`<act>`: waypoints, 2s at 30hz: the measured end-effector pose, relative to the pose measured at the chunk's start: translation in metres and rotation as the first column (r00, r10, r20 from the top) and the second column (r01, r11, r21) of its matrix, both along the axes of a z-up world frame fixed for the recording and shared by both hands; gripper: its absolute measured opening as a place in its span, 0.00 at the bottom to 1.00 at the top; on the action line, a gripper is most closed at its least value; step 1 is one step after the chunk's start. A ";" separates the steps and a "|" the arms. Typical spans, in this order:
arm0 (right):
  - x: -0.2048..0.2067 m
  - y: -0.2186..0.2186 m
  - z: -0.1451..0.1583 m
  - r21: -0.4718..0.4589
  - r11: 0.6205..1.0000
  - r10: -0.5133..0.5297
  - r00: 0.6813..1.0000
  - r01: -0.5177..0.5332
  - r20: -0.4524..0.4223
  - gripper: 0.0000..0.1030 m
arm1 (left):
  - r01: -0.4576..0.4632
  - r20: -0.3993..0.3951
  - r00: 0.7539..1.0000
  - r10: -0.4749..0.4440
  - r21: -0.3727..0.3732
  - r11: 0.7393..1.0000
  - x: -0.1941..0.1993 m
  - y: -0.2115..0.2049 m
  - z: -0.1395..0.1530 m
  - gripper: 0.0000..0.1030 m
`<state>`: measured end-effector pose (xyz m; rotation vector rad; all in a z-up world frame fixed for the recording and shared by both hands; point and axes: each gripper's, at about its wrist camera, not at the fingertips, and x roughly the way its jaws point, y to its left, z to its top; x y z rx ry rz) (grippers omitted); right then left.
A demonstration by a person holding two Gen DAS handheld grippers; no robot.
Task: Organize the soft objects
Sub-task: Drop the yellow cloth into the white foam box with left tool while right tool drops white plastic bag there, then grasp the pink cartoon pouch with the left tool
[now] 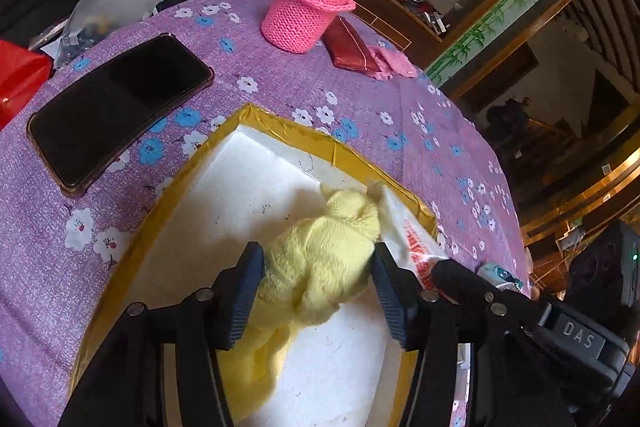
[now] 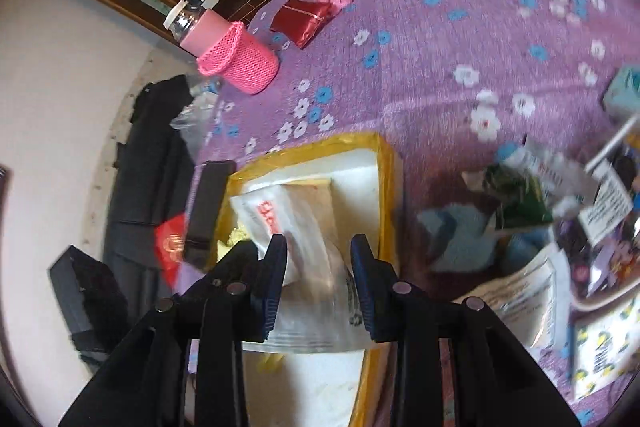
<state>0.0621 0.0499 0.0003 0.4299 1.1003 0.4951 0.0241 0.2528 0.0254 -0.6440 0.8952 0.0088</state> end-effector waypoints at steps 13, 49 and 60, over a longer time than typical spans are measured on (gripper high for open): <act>-0.053 -0.035 0.059 -0.214 0.976 0.026 0.942 0.049 0.335 0.48 | -0.004 0.035 0.999 0.004 -0.006 1.000 -0.037 0.018 0.022 0.71; -0.081 -0.375 -0.012 -0.073 0.825 -0.508 0.792 0.561 0.339 1.00 | 0.393 0.009 0.876 -0.482 0.567 0.724 -0.023 -0.231 0.052 0.74; -0.072 -0.375 -0.023 -0.073 0.845 -0.494 0.826 0.530 0.272 1.00 | 0.583 -0.057 0.743 -0.667 0.546 0.602 0.031 -0.277 0.031 0.82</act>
